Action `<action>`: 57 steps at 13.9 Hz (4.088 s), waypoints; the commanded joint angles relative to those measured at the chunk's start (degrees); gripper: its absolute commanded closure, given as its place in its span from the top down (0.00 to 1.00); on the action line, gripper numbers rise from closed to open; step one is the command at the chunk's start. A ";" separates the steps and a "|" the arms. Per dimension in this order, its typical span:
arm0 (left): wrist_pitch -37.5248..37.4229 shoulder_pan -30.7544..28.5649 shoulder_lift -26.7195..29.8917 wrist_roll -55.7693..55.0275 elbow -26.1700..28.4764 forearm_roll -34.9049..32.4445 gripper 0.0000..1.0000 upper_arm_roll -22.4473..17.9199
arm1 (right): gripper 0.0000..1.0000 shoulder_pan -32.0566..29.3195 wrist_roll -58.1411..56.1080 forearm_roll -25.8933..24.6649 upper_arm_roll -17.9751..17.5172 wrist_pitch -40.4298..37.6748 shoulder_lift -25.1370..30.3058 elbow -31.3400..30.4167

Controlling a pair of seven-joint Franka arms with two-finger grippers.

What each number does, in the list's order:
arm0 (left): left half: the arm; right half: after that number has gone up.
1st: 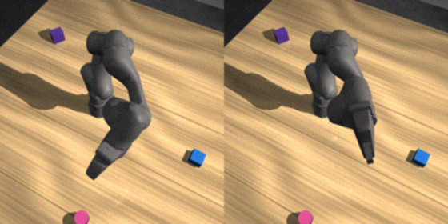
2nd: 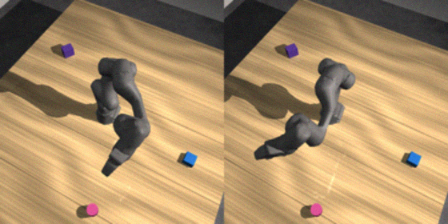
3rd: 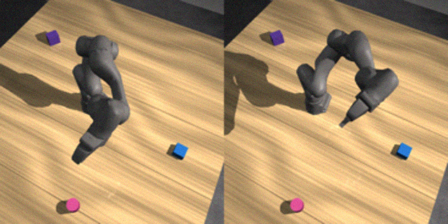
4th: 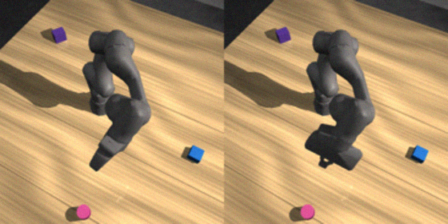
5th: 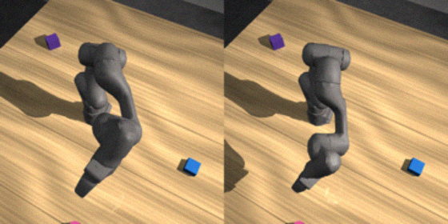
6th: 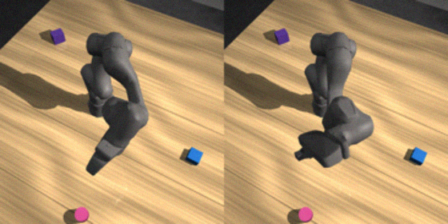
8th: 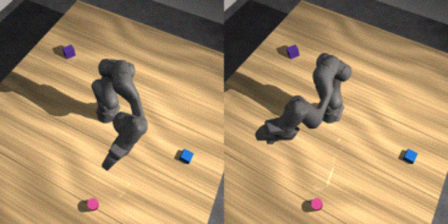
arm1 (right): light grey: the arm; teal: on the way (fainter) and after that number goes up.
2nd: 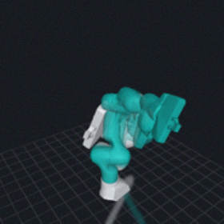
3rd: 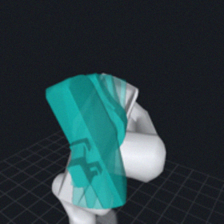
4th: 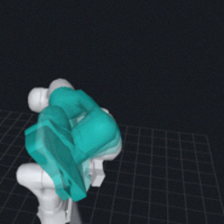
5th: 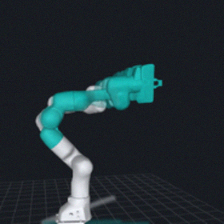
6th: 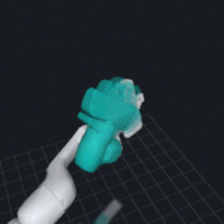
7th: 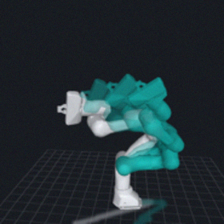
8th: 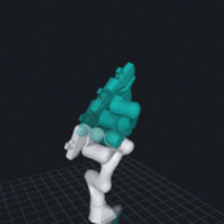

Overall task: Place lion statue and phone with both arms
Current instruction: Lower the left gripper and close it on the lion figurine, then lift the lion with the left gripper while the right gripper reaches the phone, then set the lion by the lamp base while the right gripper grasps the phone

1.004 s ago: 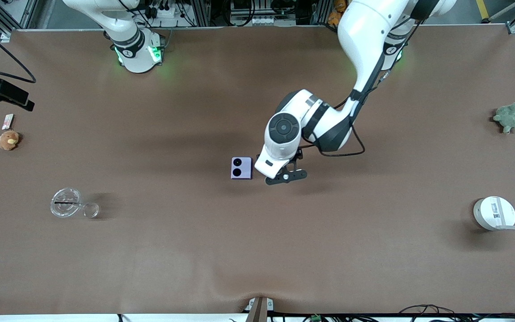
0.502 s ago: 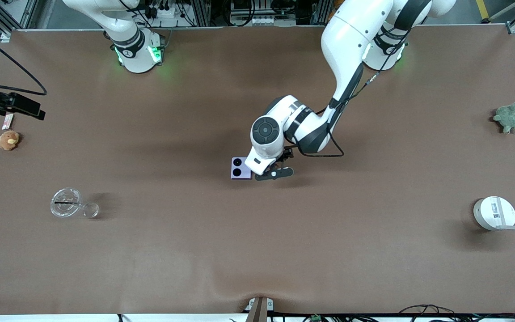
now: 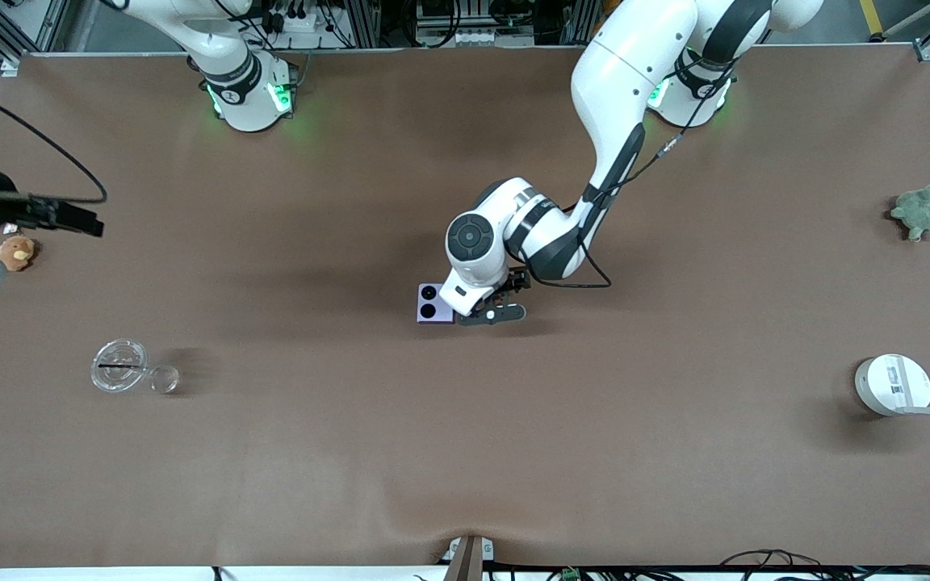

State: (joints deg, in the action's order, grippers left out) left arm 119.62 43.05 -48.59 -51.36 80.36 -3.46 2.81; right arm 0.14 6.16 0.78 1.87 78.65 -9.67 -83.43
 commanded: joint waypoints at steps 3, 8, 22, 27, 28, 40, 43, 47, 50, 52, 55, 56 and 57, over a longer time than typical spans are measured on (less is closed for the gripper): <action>0.09 0.63 -0.63 -1.55 -1.44 -1.55 0.80 -0.53 | 1.00 0.90 0.34 0.45 -0.47 -0.34 -1.31 1.78; 0.09 0.55 -0.37 -3.04 -1.35 -1.55 0.30 -0.53 | 1.00 3.72 0.61 1.23 -0.47 0.62 -2.36 1.78; -15.98 -7.96 16.94 2.73 -1.52 -1.82 0.00 -7.12 | 1.00 9.68 6.39 13.98 -0.47 11.84 -11.06 1.52; -19.07 -19.82 17.04 17.75 -1.09 -3.92 0.00 -7.12 | 1.00 18.83 10.01 13.19 -0.38 23.20 -16.33 1.43; -18.72 -22.46 16.60 20.05 -1.00 -5.41 0.00 -7.12 | 1.00 20.32 10.01 13.10 -0.38 24.26 -17.47 1.43; 9.20 -46.03 3.26 55.92 0.76 -12.72 0.00 -6.50 | 1.00 33.95 20.47 13.02 -0.47 44.01 -29.78 -3.13; 14.76 -46.48 -0.44 59.61 0.41 -12.98 0.00 -6.59 | 1.00 36.41 20.56 13.02 -0.38 47.29 -31.72 -3.76; 14.86 -46.48 -2.03 65.95 -1.43 -13.24 0.00 -6.94 | 1.00 38.52 23.37 13.02 -0.38 50.71 -34.00 -3.76; 15.64 -47.70 -2.12 66.04 -1.70 -13.24 0.00 -6.94 | 1.00 39.23 23.55 12.14 -0.29 51.25 -34.62 -4.46; 16.09 -47.79 -2.12 66.04 -1.70 -13.16 0.00 -6.94 | 1.00 39.32 23.55 12.14 -0.29 51.78 -34.71 -4.64; 16.09 -47.79 -2.12 66.13 -1.70 -13.16 0.00 -7.03 | 1.00 39.76 23.81 12.05 -0.20 52.30 -35.24 -4.72; 16.09 -47.79 -2.21 66.13 -1.70 -13.16 0.00 -6.94 | 1.00 39.76 24.16 12.05 -0.20 52.83 -35.50 -5.07; 16.09 -47.79 -2.12 66.13 -1.70 -13.16 0.03 -6.94 | 1.00 39.85 24.25 12.05 -0.20 53.70 -35.50 -5.42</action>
State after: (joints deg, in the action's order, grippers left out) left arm 135.10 -4.51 -49.87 13.93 80.05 -15.68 -4.27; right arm 39.06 28.84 13.34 1.14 130.47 -45.19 -87.84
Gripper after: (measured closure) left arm 0.656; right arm 0.000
